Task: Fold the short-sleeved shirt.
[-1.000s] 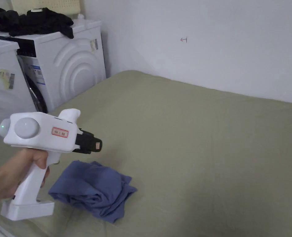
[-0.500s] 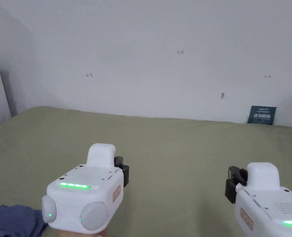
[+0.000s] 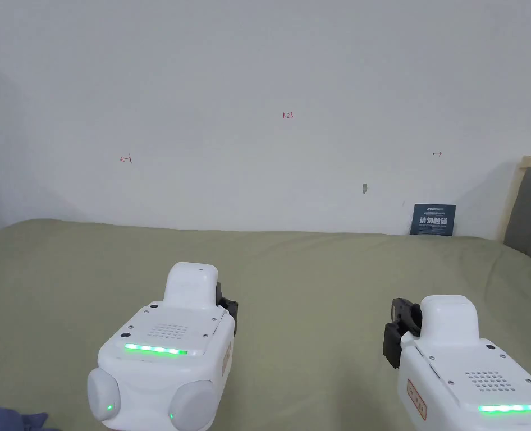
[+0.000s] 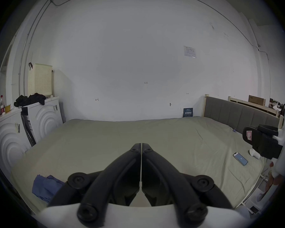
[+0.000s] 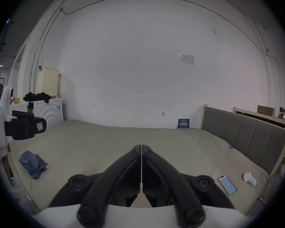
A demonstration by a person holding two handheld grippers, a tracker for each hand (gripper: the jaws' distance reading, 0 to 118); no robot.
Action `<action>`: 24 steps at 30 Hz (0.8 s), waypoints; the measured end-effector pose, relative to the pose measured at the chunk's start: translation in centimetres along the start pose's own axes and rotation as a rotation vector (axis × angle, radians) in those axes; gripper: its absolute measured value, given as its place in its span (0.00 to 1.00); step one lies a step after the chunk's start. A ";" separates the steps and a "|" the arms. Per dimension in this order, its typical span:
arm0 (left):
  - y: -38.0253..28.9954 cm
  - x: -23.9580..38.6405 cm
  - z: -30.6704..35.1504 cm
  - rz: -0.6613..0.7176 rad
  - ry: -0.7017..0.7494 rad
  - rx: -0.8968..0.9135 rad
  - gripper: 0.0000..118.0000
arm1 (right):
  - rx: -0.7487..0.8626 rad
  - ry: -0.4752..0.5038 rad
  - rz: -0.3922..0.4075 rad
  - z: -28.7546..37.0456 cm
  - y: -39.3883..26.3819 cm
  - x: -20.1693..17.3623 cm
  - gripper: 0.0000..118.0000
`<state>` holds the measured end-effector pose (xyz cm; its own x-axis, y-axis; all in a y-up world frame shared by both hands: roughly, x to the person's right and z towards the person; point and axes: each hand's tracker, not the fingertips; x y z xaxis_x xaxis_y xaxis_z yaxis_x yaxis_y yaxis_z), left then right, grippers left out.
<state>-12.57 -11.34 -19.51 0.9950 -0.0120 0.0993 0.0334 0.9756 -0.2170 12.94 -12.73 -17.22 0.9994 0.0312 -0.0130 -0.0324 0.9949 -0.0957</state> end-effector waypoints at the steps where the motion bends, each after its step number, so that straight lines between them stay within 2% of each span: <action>1: 0.0 0.0 0.0 0.006 0.001 0.001 0.00 | 0.000 0.002 -0.003 0.0 0.0 0.0 0.03; 3: 0.2 0.0 0.0 0.009 0.009 0.003 0.00 | 0.006 -0.004 0.003 0.1 0.1 -0.1 0.05; 4: 0.2 0.0 0.0 0.003 0.010 0.003 0.01 | 0.008 -0.008 0.007 0.2 0.1 -0.1 0.11; 5: 0.2 0.0 0.0 0.003 0.007 0.002 0.05 | 0.012 -0.020 0.010 0.2 0.2 -0.1 0.26; 6: 0.1 0.0 -0.1 -0.001 0.011 0.002 0.15 | 0.016 -0.025 0.010 0.2 0.2 -0.1 0.58; 7: 0.1 0.1 -0.1 -0.007 0.017 -0.004 0.29 | 0.014 -0.024 0.009 0.1 0.2 0.0 0.80; 8: 0.1 0.2 -0.2 -0.013 0.024 -0.012 0.53 | 0.006 -0.024 0.004 0.0 0.4 0.1 0.93; 9: 0.1 0.2 -0.3 -0.015 0.022 -0.013 0.84 | 0.004 -0.022 -0.001 0.0 0.3 0.1 0.99; 10: 0.0 0.1 -0.5 -0.016 0.018 -0.014 1.00 | 0.006 -0.019 -0.009 0.0 0.3 0.3 1.00; 16: 0.4 0.6 -0.9 -0.058 0.068 -0.021 1.00 | 0.004 -0.040 -0.001 0.1 0.7 0.6 1.00; 21: 0.9 0.2 -0.1 -0.026 -0.074 -0.059 1.00 | 0.004 -0.036 0.003 0.5 1.1 1.0 1.00; 24: 1.6 0.4 -0.4 -0.024 0.014 -0.153 1.00 | 0.004 -0.025 -0.011 0.6 1.5 1.3 1.00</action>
<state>-12.08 -9.91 -20.21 0.9949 -0.0394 0.0927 0.0704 0.9302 -0.3603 14.22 -11.08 -16.74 0.9996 0.0229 0.0133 -0.0216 0.9955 -0.0918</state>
